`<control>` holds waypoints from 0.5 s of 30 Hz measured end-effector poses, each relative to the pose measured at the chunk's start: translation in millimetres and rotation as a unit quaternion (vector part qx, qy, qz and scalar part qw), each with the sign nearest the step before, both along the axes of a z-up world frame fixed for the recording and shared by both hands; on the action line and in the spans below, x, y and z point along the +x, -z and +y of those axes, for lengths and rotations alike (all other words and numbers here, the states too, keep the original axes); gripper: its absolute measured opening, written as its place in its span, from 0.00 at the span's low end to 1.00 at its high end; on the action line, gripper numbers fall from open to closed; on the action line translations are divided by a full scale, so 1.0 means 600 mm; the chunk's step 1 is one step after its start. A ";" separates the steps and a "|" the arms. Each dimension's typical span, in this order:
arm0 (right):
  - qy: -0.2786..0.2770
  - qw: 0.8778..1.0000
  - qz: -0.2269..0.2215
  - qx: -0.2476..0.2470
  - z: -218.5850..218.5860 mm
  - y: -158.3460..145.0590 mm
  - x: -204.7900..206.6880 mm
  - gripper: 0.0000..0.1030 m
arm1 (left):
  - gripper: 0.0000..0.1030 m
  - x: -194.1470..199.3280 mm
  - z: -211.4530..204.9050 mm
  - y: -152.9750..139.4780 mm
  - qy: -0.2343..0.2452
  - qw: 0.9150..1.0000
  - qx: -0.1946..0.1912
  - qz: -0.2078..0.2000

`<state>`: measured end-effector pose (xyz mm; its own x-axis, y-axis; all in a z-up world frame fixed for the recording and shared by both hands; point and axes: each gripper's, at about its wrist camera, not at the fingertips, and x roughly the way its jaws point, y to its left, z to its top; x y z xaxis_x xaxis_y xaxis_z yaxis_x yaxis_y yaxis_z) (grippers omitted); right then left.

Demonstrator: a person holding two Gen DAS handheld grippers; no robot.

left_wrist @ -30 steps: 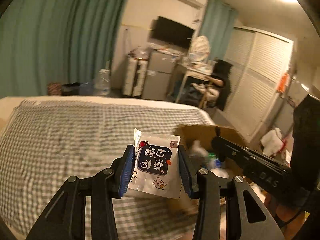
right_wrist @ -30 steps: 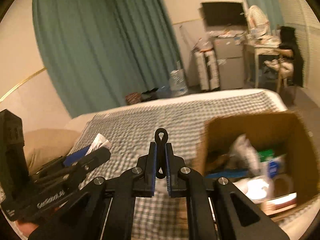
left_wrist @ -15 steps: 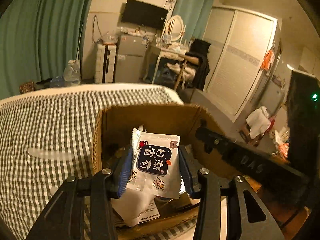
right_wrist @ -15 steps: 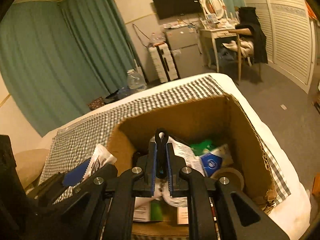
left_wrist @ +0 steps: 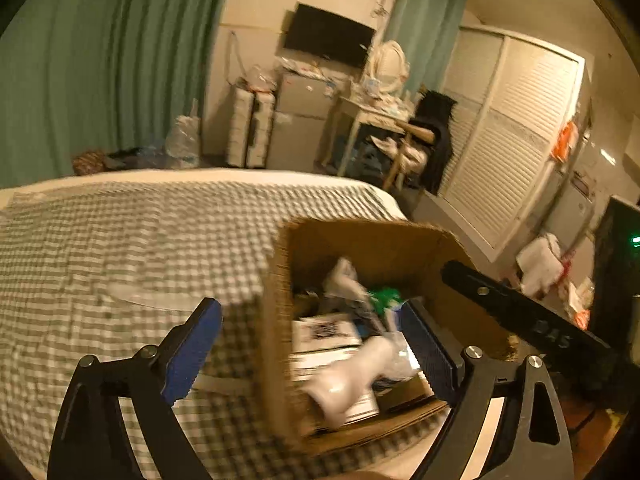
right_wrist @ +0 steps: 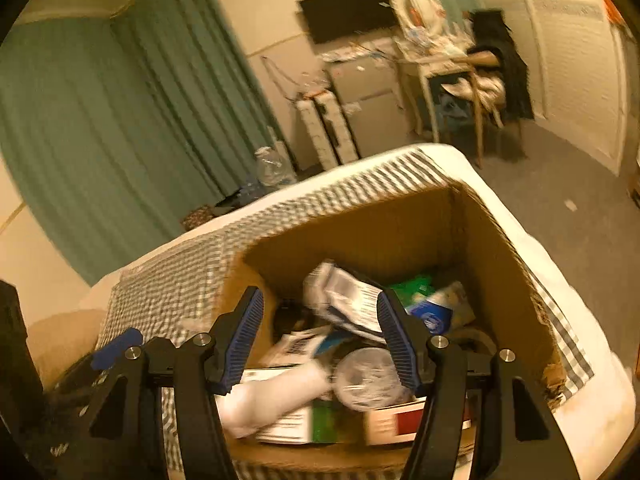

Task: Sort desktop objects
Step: 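Move both grippers back over the bed and grasp the white tube with the right gripper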

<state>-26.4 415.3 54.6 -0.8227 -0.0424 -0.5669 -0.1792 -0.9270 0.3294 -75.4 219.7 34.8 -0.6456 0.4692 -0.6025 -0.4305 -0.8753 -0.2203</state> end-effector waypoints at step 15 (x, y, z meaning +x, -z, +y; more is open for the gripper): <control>-0.177 0.982 -0.012 0.063 -0.321 -0.016 -0.044 0.58 | 0.96 0.025 -0.334 0.018 -0.176 0.984 -0.031 -0.028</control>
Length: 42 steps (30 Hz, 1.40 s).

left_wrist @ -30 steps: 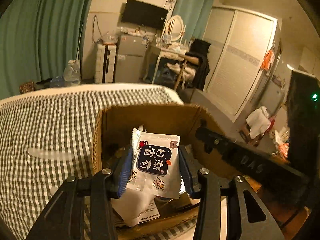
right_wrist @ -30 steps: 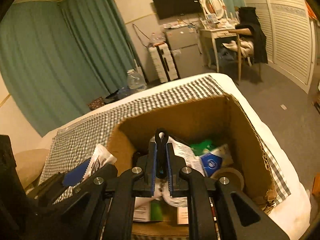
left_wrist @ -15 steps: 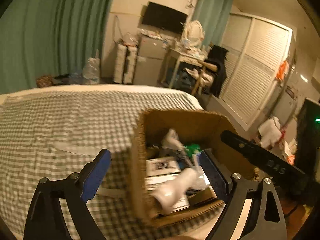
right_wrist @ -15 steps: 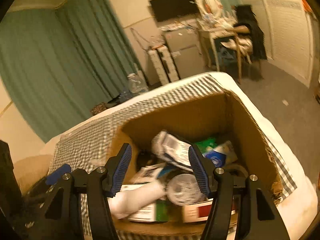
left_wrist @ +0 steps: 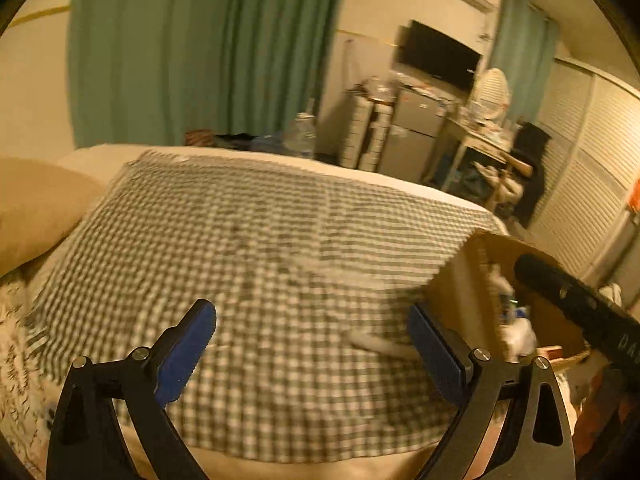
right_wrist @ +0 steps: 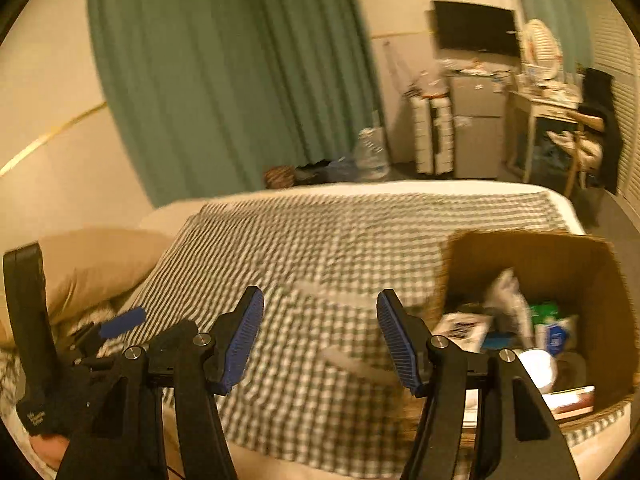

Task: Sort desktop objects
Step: 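Move both grippers back over the bed and grasp the white tube with the right gripper, then grasp the clear plastic comb with the left gripper while right holds the white tube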

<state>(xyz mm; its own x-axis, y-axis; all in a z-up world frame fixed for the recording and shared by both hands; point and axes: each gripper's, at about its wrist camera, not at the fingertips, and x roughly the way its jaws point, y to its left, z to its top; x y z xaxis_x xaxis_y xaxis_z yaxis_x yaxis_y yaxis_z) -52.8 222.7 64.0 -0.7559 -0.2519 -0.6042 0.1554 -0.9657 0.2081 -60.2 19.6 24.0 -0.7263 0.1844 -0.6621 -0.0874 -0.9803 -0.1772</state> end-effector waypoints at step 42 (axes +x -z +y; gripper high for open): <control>-0.012 0.961 -0.162 0.224 -0.090 0.325 -0.187 0.11 | 0.96 -0.053 -0.071 0.219 -0.090 0.991 -0.055 -0.084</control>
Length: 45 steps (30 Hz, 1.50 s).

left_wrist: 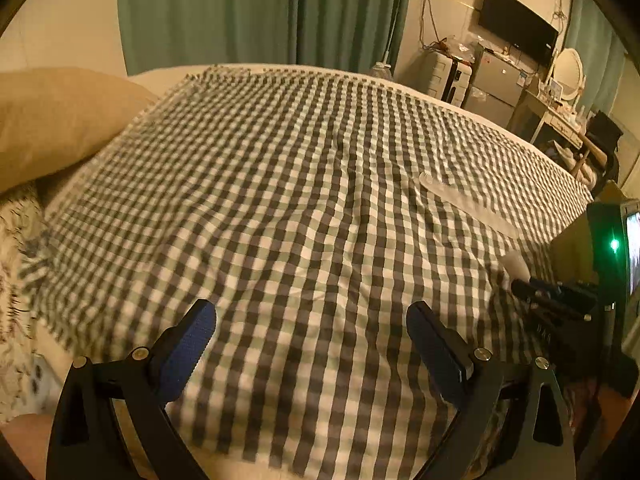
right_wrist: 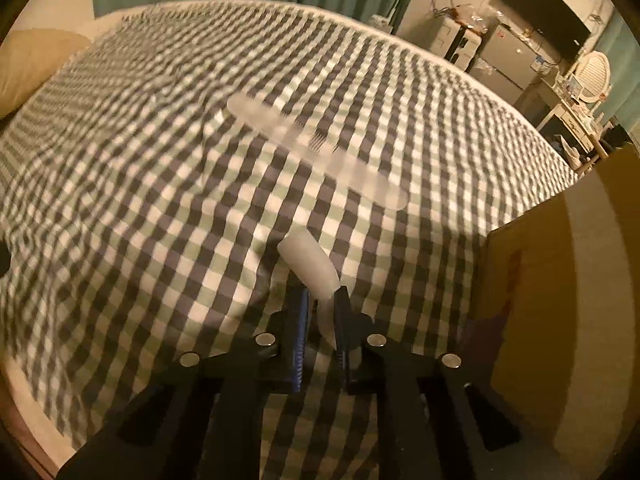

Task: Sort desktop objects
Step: 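Grasp the clear plastic comb with the left gripper while right holds the white tube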

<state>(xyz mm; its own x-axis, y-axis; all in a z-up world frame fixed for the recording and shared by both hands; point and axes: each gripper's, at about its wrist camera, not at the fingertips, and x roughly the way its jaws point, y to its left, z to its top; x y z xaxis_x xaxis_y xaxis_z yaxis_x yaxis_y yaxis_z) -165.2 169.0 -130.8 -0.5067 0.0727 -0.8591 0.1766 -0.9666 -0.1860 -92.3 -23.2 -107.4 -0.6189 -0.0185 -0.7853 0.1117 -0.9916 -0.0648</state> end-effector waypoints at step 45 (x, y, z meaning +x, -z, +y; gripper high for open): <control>0.116 0.958 0.224 -0.139 0.120 -0.167 0.032 0.11 | 0.69 -0.307 0.260 0.106 0.028 0.987 0.153 -0.045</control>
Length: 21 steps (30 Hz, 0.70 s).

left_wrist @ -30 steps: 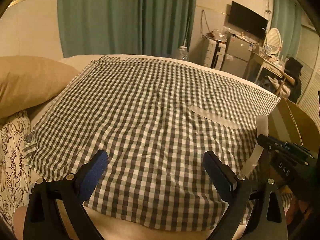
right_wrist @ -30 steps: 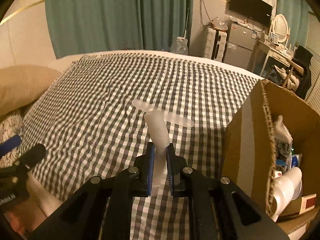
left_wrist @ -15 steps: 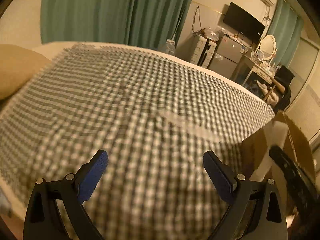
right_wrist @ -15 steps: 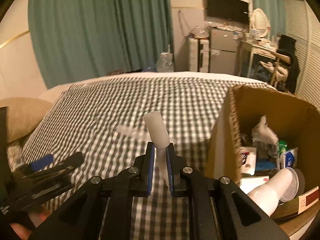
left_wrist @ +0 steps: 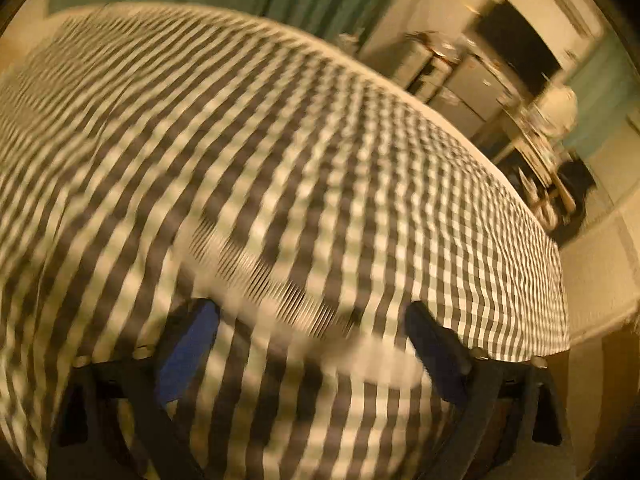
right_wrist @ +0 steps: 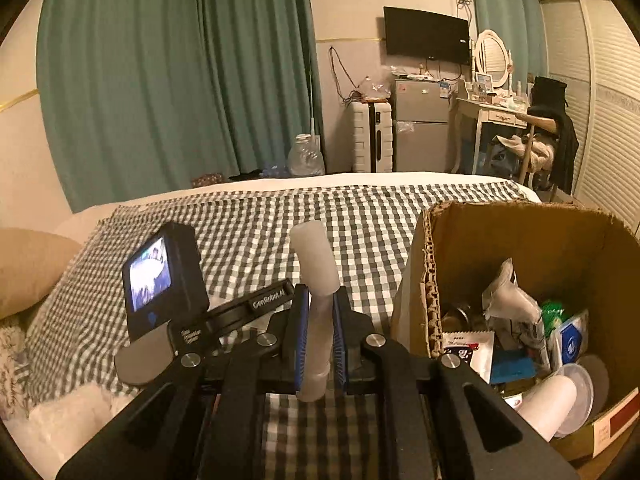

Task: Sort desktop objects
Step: 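Grasp the clear plastic comb with the left gripper while right holds the white tube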

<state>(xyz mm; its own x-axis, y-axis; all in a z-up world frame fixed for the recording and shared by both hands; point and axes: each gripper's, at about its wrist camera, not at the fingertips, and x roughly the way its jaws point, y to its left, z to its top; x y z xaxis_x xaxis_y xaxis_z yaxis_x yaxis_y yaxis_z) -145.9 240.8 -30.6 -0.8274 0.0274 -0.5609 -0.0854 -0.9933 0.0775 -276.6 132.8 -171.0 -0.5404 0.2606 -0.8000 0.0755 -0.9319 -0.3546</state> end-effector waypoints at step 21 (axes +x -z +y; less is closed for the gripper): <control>0.015 0.999 -0.001 -0.037 0.014 -0.020 0.041 0.12 | 0.37 0.088 -0.075 -0.072 0.065 0.998 0.001 0.018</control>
<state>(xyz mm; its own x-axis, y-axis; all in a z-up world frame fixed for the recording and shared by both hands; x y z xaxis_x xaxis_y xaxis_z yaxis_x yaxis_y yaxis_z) -121.0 249.3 -18.8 -0.8260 0.0107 -0.5636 -0.1150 -0.9820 0.1499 -223.7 87.7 -127.8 -0.5301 0.3324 -0.7801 -0.0594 -0.9323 -0.3569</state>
